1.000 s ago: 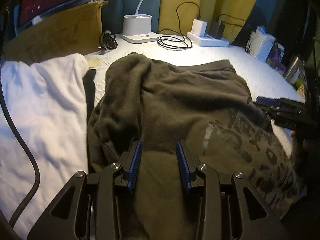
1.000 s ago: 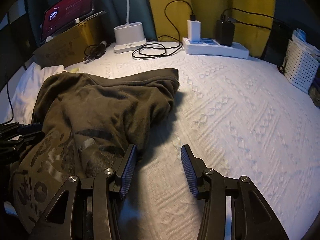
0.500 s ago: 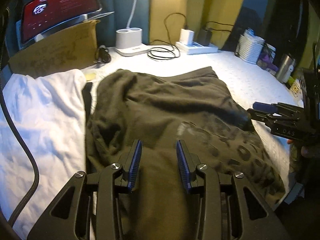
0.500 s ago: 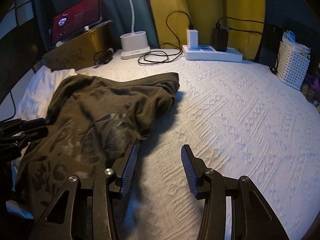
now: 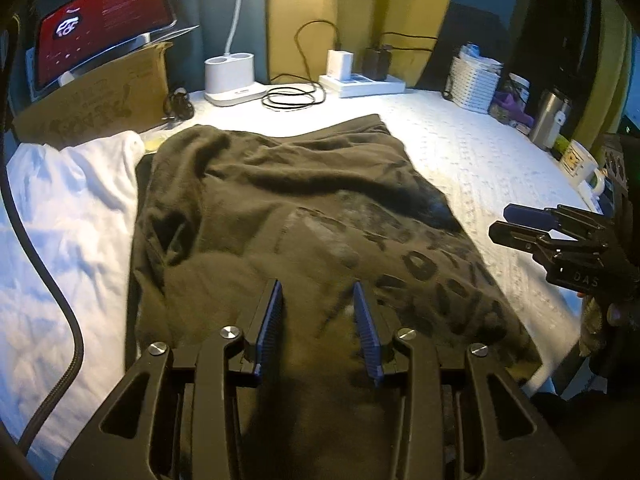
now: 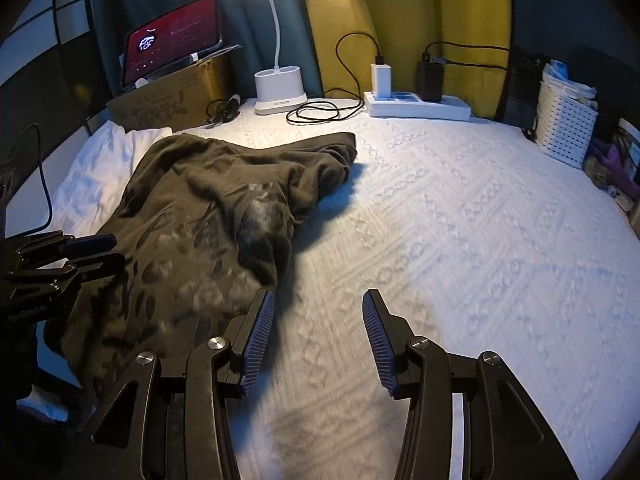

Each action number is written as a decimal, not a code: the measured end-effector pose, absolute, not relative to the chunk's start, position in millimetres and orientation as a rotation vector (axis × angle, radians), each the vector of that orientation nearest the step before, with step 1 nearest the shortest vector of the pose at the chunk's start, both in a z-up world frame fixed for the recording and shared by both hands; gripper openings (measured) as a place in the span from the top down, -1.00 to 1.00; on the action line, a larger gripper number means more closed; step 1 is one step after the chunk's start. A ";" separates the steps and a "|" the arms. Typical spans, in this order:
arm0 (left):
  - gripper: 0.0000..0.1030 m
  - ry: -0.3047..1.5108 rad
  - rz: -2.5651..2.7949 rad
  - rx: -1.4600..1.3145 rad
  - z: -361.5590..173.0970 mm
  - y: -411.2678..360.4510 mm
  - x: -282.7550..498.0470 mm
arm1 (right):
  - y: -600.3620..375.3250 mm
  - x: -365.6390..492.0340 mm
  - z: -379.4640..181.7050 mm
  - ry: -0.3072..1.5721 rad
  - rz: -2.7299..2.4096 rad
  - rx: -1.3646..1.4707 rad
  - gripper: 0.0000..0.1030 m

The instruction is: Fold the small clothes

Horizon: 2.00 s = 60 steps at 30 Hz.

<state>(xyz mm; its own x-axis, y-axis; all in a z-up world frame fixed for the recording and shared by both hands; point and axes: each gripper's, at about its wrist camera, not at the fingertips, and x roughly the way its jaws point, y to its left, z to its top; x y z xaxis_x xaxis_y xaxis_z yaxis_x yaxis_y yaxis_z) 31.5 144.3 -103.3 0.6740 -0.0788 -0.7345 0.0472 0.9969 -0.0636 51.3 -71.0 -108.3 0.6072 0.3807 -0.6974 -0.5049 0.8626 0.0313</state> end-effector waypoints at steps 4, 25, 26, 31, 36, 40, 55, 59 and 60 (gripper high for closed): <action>0.04 0.808 -0.093 -0.027 -97.4 126.9 24.0 | -89.6 37.4 -106.6 0.753 0.492 -0.159 0.05; -0.26 0.775 -0.122 0.025 -67.5 34.1 19.1 | -196.6 -0.8 -79.5 0.686 0.351 -0.062 -0.14; -0.26 0.759 -0.119 0.028 -63.9 31.8 16.9 | -200.1 -2.6 -76.3 0.680 0.346 -0.057 -0.15; -0.49 0.661 -0.109 0.023 -43.4 27.8 9.0 | -210.7 -13.6 -59.3 0.632 0.332 -0.064 -0.18; -0.58 0.561 -0.080 -0.018 -22.4 34.4 -2.4 | -216.9 -29.1 -36.3 0.574 0.320 -0.084 -0.20; -0.59 0.474 -0.063 -0.001 -3.2 34.8 -14.1 | -220.2 -43.6 -12.8 0.504 0.313 -0.083 -0.24; -0.98 0.190 0.074 0.018 63.7 49.6 -59.6 | -215.8 -97.3 74.6 0.234 0.270 -0.090 -0.84; -0.98 0.169 0.075 0.014 70.7 54.4 -67.4 | -207.1 -104.9 87.4 0.208 0.253 -0.100 -0.86; -0.98 0.166 0.074 0.013 72.5 56.3 -68.9 | -204.3 -106.3 89.4 0.205 0.246 -0.105 -0.87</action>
<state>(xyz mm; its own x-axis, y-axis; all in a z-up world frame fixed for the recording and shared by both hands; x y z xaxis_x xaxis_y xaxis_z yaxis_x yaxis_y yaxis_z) -68.9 56.3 72.5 0.9836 0.0751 -0.1642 -0.0730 0.9972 0.0186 -106.3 -204.3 89.4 0.9492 0.2306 -0.2142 -0.2520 0.9646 -0.0783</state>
